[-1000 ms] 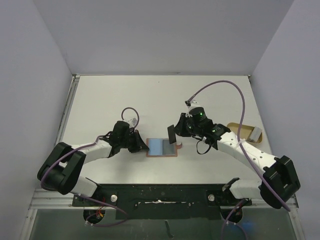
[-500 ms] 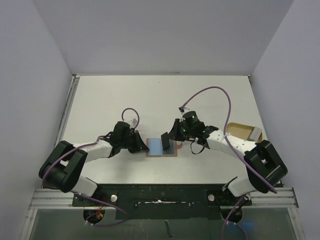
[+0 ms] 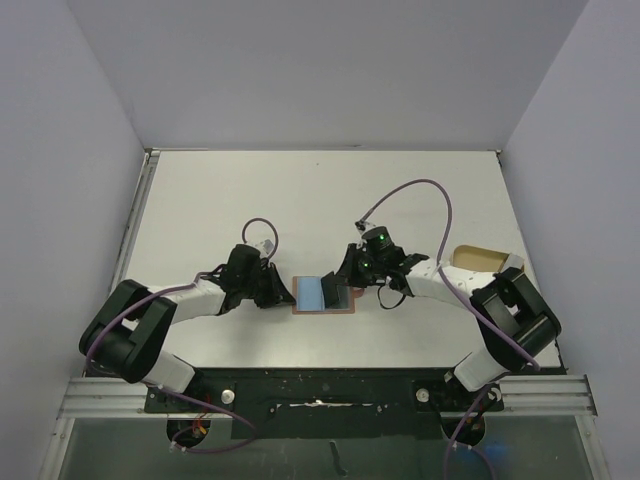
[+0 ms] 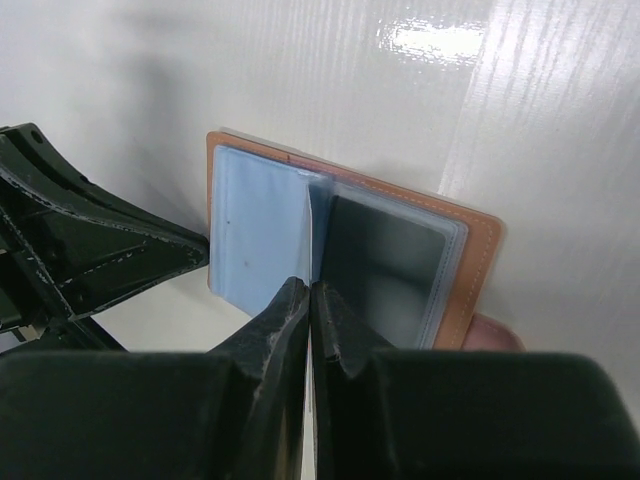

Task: Put the credit cards into the card holder
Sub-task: Insert the credit card into the card holder.

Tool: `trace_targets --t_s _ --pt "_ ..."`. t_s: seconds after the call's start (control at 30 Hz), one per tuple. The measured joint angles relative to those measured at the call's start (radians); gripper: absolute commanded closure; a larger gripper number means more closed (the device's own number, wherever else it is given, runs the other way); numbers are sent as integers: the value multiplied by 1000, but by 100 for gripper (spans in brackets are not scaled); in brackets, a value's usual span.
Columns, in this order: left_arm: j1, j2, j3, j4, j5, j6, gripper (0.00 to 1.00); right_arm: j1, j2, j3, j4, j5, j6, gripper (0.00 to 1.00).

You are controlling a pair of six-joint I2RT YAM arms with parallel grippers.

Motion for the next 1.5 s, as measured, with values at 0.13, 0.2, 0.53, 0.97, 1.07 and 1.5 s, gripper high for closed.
trace_targets --t_s 0.13,0.2,0.53,0.97,1.07,1.5 --pt "0 2 0 -8 -4 5 100 -6 2 -10 0 0 4 94" --pt "0 2 0 -11 -6 10 100 -8 8 -10 0 0 6 93" --pt "0 2 0 -18 -15 12 100 -14 39 -15 4 1 7 89" --pt "0 2 -1 -18 -16 11 100 -14 53 -16 24 -11 14 99" --pt "0 2 -1 -18 -16 10 100 -14 53 -18 31 -11 14 97" --pt "-1 2 -6 -11 -16 8 100 -19 54 -19 33 -7 14 95"
